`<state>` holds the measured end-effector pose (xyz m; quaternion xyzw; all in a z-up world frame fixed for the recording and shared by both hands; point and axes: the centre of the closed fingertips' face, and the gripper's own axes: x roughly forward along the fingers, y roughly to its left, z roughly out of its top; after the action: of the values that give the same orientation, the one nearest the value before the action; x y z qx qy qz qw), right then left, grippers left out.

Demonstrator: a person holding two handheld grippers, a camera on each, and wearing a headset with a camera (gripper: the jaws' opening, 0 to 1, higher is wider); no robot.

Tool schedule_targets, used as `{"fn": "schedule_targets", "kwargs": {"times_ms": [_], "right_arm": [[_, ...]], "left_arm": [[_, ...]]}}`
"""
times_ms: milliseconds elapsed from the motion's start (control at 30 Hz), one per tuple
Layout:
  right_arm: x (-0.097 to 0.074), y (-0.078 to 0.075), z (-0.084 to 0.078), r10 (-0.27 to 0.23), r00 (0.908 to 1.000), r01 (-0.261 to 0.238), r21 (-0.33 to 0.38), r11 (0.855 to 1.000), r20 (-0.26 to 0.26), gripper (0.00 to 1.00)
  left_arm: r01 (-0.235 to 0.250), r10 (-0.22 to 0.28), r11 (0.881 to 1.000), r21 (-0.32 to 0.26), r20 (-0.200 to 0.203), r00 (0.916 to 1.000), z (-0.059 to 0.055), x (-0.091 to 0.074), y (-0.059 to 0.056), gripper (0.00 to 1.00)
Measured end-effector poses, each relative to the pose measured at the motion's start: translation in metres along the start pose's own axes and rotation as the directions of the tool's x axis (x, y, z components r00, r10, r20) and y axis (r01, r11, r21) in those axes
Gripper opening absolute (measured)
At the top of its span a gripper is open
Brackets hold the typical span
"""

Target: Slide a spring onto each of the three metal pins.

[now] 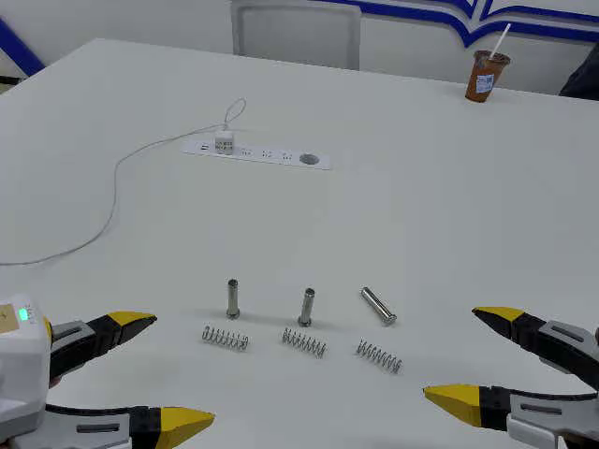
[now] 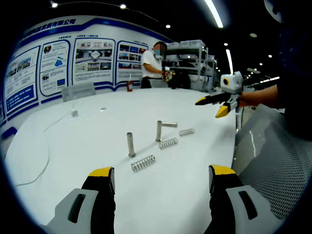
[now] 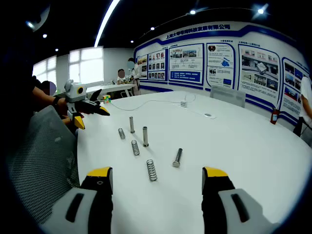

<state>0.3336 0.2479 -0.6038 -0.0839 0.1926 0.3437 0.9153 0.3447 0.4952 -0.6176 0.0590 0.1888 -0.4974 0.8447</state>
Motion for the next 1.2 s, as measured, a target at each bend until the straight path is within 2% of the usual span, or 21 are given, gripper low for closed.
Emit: {"fn": "schedule_targets", "kwargs": {"times_ms": [400,1200], "right_arm": [[0.0005,-0.0037,-0.0023,-0.004,1.0,0.004,0.008,1.0,-0.001,0.75],[0.0012,-0.0017,-0.0051,-0.009,0.9999,0.009,0.013,1.0,-0.014,0.74]], "left_arm": [[-0.003,0.003,1.0,-0.006,0.0,1.0,-0.0002,0.0007,0.0002,0.79],[-0.004,0.004,1.0,-0.012,-0.004,1.0,-0.003,0.0015,0.0012,0.79]]}}
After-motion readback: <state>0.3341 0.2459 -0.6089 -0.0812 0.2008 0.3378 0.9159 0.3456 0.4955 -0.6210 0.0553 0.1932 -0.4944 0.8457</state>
